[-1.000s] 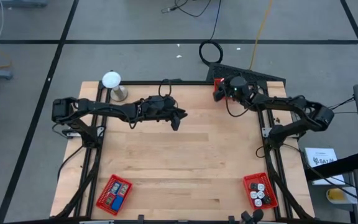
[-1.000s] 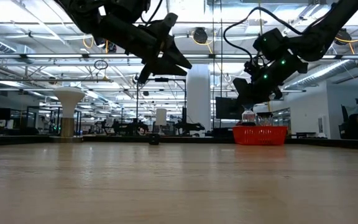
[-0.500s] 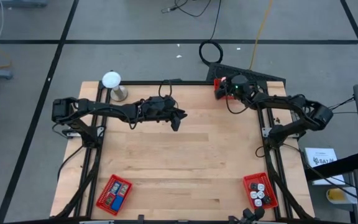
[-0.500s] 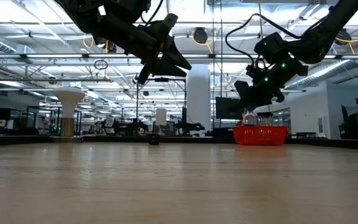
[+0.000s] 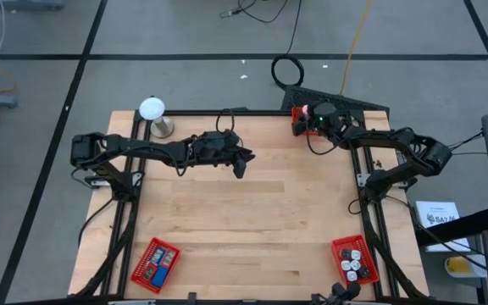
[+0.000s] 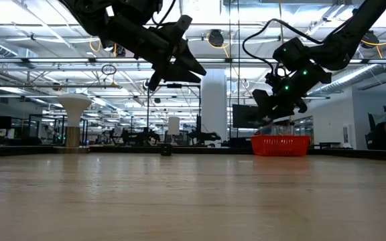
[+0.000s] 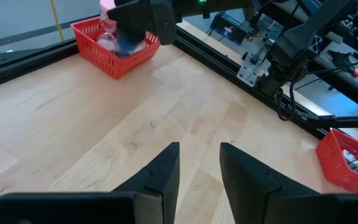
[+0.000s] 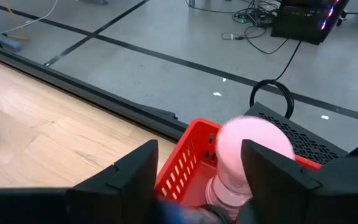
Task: Pick & Place Office items
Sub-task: Put the blue hourglass into the top red basket, then put the black charger adapter into the bottom right red basket
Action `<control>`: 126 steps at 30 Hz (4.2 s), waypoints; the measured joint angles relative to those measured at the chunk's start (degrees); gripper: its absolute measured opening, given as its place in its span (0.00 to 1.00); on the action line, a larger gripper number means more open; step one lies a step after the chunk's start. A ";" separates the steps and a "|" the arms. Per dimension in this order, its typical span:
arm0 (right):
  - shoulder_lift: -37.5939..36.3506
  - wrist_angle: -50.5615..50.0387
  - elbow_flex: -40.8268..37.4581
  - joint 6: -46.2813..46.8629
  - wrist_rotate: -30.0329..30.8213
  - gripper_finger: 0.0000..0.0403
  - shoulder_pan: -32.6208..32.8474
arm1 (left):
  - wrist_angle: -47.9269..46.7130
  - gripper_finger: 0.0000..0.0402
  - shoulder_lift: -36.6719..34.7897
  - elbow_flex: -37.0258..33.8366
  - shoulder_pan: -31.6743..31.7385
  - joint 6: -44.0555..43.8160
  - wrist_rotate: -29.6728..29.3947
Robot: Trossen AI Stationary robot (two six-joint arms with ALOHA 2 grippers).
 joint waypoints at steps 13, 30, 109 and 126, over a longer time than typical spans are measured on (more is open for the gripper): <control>-5.60 -1.27 0.00 -2.11 2.70 0.60 0.24 | -4.11 0.28 -1.40 0.11 1.18 -3.52 1.49; 0.94 -50.02 29.05 4.01 -11.37 0.05 6.02 | -15.18 0.28 -8.94 0.31 2.75 -2.27 -4.74; -23.96 -56.25 20.85 13.59 -10.93 0.01 17.00 | -28.21 0.38 2.20 2.80 16.09 -20.80 2.71; -30.86 -48.62 12.85 20.66 -10.67 0.00 20.98 | -34.62 0.78 19.45 15.85 18.67 -19.80 -4.87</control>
